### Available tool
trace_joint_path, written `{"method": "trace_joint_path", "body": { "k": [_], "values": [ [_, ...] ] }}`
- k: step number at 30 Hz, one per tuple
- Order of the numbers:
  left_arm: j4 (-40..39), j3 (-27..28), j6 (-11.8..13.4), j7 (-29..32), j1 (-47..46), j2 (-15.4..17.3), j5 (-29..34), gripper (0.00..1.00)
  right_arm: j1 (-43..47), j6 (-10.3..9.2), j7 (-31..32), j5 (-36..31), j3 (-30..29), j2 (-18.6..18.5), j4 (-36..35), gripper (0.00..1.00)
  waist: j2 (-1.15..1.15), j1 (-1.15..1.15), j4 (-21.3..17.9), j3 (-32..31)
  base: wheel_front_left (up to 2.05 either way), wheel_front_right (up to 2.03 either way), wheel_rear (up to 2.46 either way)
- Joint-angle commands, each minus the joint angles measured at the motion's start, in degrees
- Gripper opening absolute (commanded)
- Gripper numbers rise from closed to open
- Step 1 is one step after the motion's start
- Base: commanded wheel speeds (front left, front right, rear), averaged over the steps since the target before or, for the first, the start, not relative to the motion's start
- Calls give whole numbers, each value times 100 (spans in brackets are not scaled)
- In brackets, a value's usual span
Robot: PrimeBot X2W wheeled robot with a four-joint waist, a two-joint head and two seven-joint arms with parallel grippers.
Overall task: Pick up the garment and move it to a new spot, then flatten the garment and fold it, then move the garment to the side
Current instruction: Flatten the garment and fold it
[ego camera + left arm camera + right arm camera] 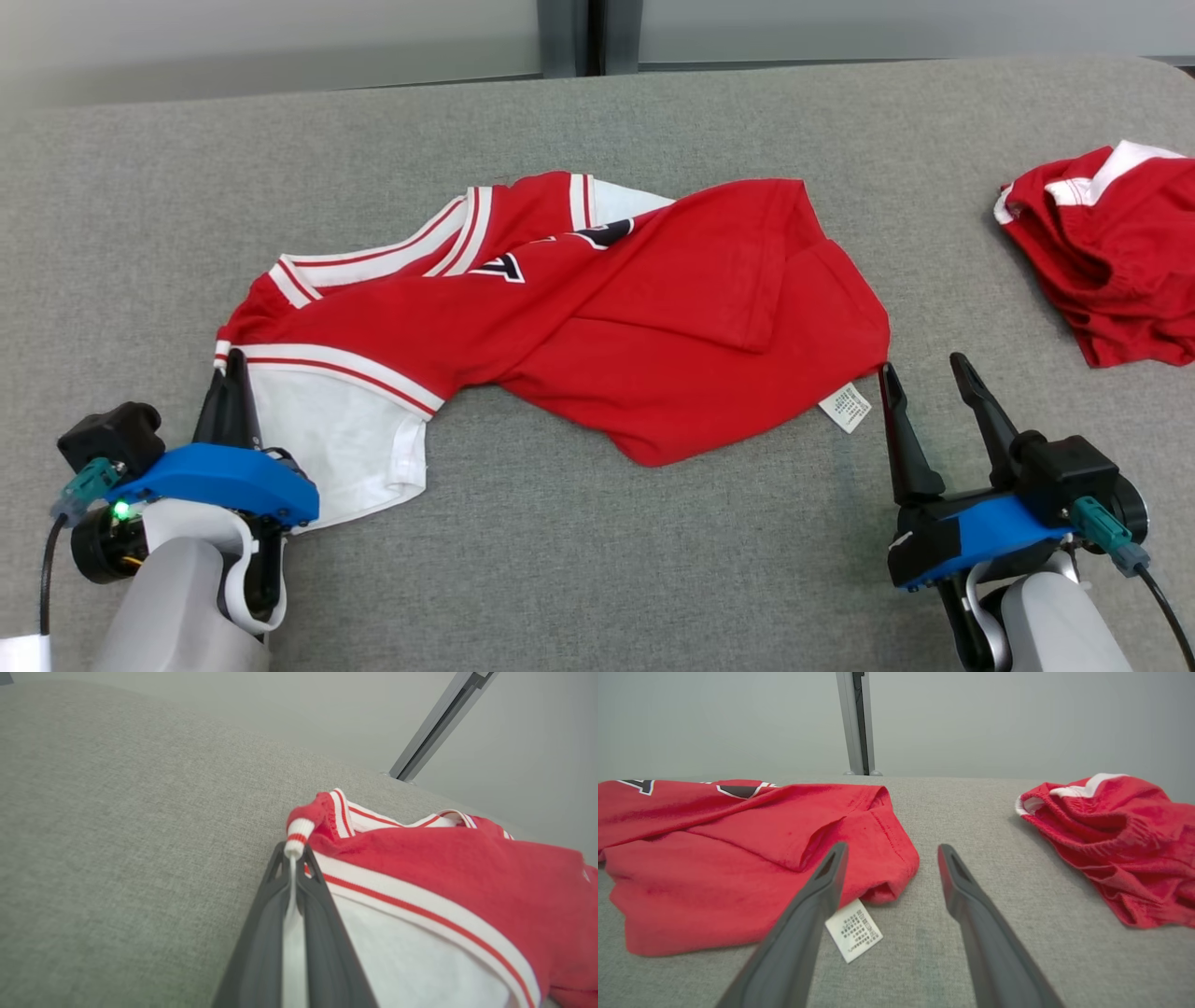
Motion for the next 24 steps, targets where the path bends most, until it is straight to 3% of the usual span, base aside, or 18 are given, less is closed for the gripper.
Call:
{"method": "trace_joint_path", "body": {
  "k": [1, 2, 12, 24],
  "values": [
    [141, -45, -69, -93, -115, -41, 15, 49, -22, -1, -19, -43, -24, -20, 4, 100, 0, -1, 29, -43, 0, 0, 0],
    [200, -48, -109, -131, -132, -62, 16, 97, -3, -1, -19, -50, -41, -20, 15, 100, 0, -1, 51, -74, 0, 0, 0],
    [-98, -59, -309, -297, 419, -260, 268, 100, 255, -1, -19, -44, -135, -19, 153, 100, 0, -1, 430, -663, 0, 0, 0],
    [-1111, 36, -270, -295, 1978, -663, 807, 100, 753, -1, -19, 98, -164, -21, 359, 100, 0, -1, 740, -1478, 0, 0, 0]
  ]
}}
